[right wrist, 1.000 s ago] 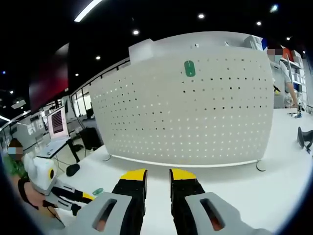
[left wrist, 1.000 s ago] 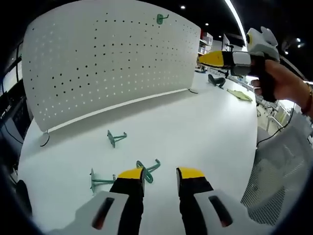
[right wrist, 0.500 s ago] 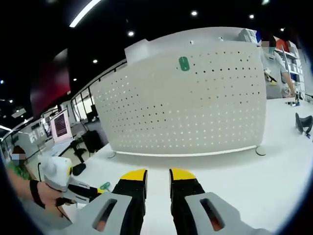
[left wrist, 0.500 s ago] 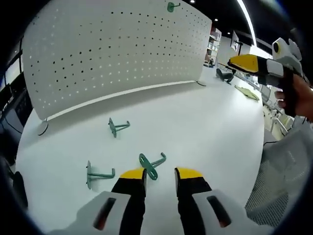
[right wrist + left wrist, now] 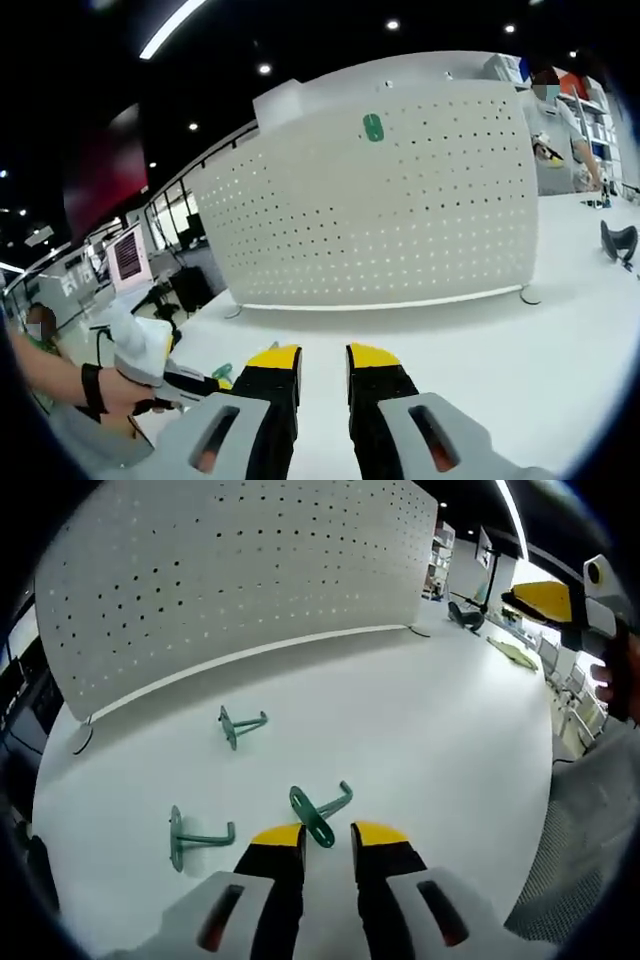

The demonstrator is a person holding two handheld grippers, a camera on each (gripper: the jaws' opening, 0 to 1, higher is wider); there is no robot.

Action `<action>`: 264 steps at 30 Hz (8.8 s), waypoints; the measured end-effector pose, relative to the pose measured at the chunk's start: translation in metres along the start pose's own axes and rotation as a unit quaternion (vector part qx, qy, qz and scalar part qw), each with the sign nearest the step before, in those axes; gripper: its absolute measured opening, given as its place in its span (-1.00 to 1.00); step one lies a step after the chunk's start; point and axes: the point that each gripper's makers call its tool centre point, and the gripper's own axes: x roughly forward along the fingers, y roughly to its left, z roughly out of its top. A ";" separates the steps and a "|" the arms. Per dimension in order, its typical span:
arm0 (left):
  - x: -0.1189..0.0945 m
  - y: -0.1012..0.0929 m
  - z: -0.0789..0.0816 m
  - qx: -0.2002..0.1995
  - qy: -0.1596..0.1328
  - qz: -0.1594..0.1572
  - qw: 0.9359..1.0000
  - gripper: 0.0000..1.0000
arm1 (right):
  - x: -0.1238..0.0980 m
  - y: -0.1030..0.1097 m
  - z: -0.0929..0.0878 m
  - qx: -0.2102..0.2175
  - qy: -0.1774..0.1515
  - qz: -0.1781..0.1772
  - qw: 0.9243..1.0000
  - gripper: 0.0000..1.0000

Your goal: Insert the hook assembly into the mounting plate slot until the hook locks in place.

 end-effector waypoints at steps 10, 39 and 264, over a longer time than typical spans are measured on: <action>0.002 0.005 -0.004 -0.016 0.008 0.007 1.000 -0.79 | -0.003 0.000 -0.003 0.007 -0.001 -0.003 1.000 -0.66; -0.011 -0.012 0.011 -0.057 -0.039 -0.034 0.997 -0.93 | 0.003 0.013 -0.007 0.008 0.006 0.015 1.000 -0.67; -0.152 -0.042 0.078 0.046 -0.306 -0.125 0.943 0.61 | 0.148 -0.019 0.238 -0.106 -0.136 -0.126 0.977 -0.98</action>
